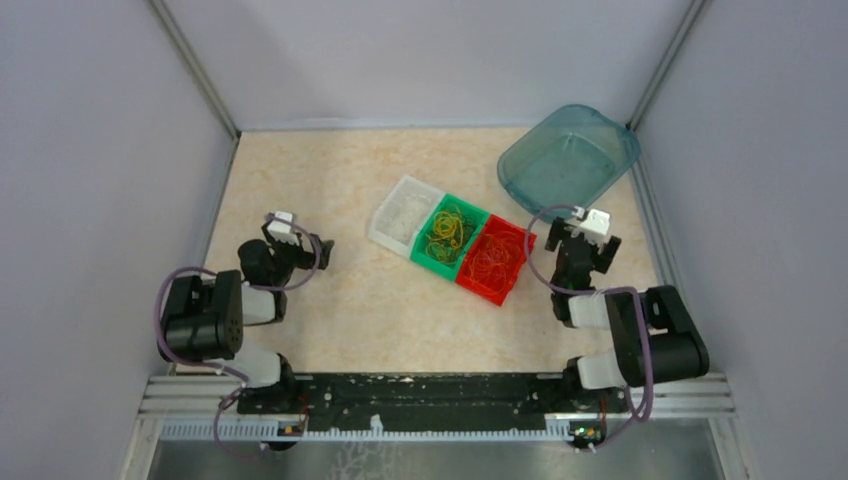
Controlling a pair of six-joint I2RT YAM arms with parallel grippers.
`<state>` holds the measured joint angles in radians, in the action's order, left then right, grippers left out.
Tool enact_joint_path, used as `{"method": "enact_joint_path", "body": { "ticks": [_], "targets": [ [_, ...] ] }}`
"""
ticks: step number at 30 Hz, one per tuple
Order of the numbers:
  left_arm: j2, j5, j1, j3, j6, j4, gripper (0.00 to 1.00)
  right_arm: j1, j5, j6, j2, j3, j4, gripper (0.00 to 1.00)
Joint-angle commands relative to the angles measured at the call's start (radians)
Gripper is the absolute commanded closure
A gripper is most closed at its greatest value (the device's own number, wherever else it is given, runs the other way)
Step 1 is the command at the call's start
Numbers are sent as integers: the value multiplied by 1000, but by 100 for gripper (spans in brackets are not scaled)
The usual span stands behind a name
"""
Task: Untangle the cables
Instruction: Reset both arms
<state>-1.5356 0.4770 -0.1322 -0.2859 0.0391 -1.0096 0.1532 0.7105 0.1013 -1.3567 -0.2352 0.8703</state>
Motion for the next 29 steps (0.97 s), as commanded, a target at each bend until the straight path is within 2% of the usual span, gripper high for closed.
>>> {"method": "enact_joint_path", "body": {
  "ticks": [1,2,3,4,5,8,11,29],
  "targets": [
    [-38,-144,70,115,23,-345,1,-24,-337,-108,-48,30,275,1],
    [-79,-161,73,126,14,-464,1,-55,-385,-83,-70,57,307,1],
    [-56,-173,76,96,14,-384,1,-66,-408,-88,-96,69,383,1],
    [-25,-187,78,41,15,-222,1,-67,-450,-100,-87,59,352,1],
    [-22,-250,105,10,24,-128,0,-68,-462,-101,-83,55,335,1],
    [-56,-294,135,39,46,-259,1,-85,-482,-86,-82,38,296,1],
    [-34,-292,134,24,48,-184,1,-90,-487,-85,-88,49,333,1],
    [-38,-303,138,24,53,-190,1,-90,-487,-87,-88,53,340,1]
  ]
}}
